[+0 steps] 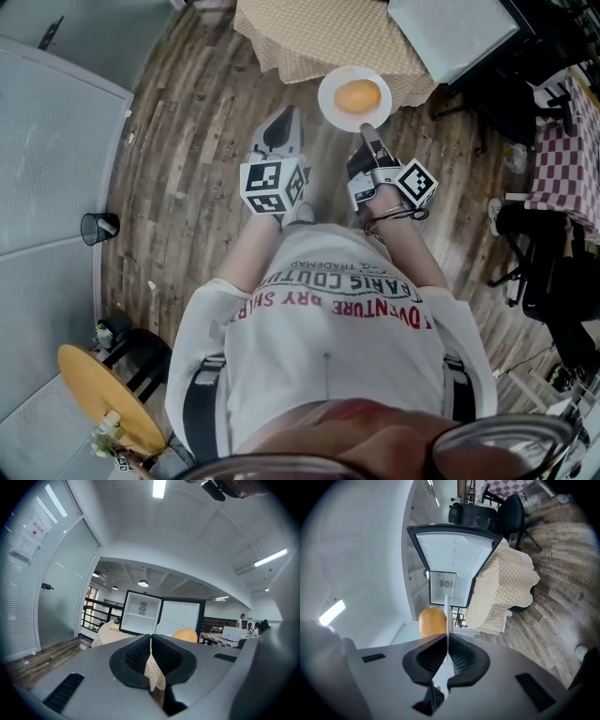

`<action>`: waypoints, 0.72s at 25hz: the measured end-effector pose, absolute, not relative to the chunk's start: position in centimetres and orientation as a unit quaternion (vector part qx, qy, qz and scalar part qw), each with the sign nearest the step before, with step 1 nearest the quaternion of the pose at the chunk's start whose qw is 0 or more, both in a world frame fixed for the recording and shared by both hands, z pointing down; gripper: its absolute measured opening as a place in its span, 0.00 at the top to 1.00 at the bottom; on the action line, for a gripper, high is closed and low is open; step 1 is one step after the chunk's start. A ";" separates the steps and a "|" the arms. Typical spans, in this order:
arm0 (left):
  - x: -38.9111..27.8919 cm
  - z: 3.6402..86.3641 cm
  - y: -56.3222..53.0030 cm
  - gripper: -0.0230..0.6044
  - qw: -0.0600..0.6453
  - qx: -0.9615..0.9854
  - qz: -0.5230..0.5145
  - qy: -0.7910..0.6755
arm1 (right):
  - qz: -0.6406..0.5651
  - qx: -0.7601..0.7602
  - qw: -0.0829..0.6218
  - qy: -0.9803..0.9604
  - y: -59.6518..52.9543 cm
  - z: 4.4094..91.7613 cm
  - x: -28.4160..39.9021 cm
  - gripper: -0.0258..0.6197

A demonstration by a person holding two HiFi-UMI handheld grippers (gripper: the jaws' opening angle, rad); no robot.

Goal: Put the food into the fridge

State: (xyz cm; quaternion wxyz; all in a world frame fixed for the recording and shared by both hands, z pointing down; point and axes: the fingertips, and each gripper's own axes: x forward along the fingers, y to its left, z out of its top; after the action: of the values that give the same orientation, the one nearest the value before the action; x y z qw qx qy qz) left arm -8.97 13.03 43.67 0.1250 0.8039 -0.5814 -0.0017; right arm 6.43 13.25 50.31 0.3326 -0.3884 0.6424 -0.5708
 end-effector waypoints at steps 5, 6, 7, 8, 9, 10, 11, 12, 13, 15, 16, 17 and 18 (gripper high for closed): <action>-13.4 43.6 10.2 0.92 0.118 0.806 -0.004 -0.580 | -0.564 -0.395 0.336 0.643 9.9 50.3 2.5 0.91; -14.0 43.7 9.8 0.92 0.122 0.806 -0.006 -0.580 | -0.565 -0.395 0.336 0.642 9.2 50.3 2.0 0.91; -14.4 43.9 9.4 0.92 0.125 0.805 -0.007 -0.579 | -0.565 -0.396 0.336 0.641 8.6 50.4 1.5 0.91; -14.8 44.1 9.0 0.92 0.128 0.805 -0.008 -0.579 | -0.566 -0.396 0.335 0.641 8.1 50.5 1.1 0.91; -15.2 44.3 8.6 0.92 0.130 0.804 -0.008 -0.580 | -0.567 -0.396 0.334 0.641 7.5 50.6 0.8 0.91; -15.6 44.6 8.1 0.92 0.133 0.802 -0.009 -0.582 | -0.568 -0.396 0.333 0.640 6.9 50.8 0.6 0.91; -15.9 44.8 7.7 0.92 0.136 0.800 -0.010 -0.584 | -0.571 -0.396 0.332 0.638 6.3 51.0 0.4 0.91; -16.2 45.0 7.2 0.92 0.138 0.799 -0.010 -0.586 | -0.574 -0.397 0.330 0.636 5.7 51.3 0.2 0.91; -16.5 45.2 6.7 0.92 0.140 0.797 -0.009 -0.588 | -0.576 -0.399 0.326 0.635 5.1 51.7 0.0 0.91; -17.1 45.4 5.3 0.92 0.139 0.794 -0.010 -0.591 | -0.579 -0.399 0.320 0.635 3.6 52.2 -0.6 0.91; -17.3 45.5 4.6 0.92 0.138 0.793 -0.010 -0.593 | -0.581 -0.395 0.321 0.635 2.7 52.2 -1.0 0.91; -17.6 45.6 3.8 0.92 0.135 0.793 -0.009 -0.594 | -0.583 -0.391 0.322 0.635 1.8 52.3 -1.5 0.91; -17.7 45.6 3.1 0.92 0.131 0.792 -0.006 -0.596 | -0.586 -0.388 0.323 0.633 0.9 52.5 -1.8 0.91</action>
State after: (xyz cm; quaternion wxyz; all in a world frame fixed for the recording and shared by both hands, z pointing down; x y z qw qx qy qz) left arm -17.73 3.07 45.64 0.1315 0.7923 -0.5958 -0.0058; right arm -1.79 0.89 52.46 0.3231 -0.3884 0.6333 -0.5863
